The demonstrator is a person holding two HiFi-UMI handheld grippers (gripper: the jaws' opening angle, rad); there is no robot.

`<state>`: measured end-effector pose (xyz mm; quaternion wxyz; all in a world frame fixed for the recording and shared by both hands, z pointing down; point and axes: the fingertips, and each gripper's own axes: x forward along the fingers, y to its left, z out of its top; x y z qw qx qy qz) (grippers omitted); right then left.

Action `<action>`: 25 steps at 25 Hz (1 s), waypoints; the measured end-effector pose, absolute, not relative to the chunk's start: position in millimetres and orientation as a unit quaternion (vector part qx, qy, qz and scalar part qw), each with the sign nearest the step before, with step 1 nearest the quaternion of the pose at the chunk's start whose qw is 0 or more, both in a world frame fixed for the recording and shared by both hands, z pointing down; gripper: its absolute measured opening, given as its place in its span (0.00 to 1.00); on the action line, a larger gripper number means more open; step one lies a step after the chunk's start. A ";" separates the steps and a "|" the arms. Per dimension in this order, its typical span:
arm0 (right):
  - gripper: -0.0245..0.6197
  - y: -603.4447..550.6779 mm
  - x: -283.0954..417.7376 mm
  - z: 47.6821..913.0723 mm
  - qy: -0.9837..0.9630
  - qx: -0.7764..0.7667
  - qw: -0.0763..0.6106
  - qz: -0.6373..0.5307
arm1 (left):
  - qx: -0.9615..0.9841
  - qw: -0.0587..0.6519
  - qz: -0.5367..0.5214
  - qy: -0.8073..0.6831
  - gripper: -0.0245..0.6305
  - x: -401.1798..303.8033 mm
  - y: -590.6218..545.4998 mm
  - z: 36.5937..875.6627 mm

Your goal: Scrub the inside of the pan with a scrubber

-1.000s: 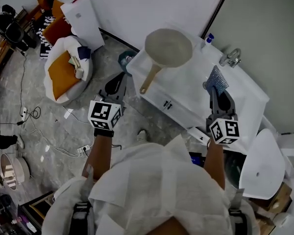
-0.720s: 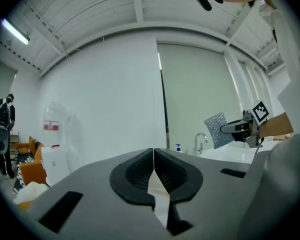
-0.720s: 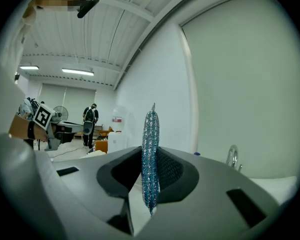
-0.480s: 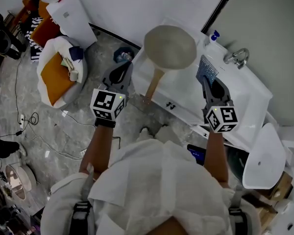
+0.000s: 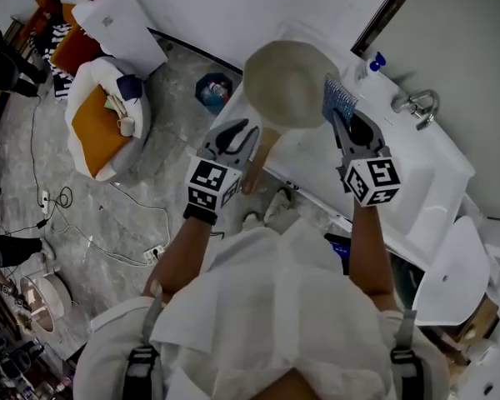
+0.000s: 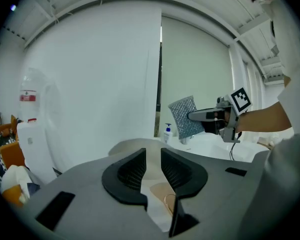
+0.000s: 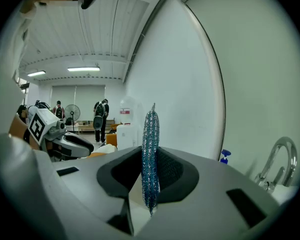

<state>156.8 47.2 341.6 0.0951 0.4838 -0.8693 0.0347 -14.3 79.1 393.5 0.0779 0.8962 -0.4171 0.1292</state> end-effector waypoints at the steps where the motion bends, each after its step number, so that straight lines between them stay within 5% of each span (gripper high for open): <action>1: 0.14 39.2 157.4 343.9 -0.871 0.480 0.096 0.037 | 0.894 0.080 0.134 -0.419 0.19 -11.8 71.9 397.6; 25: 0.14 -59.5 133.5 397.7 -0.852 0.499 0.108 0.118 | 0.889 0.113 0.229 -0.381 0.30 -37.5 -73.5 458.7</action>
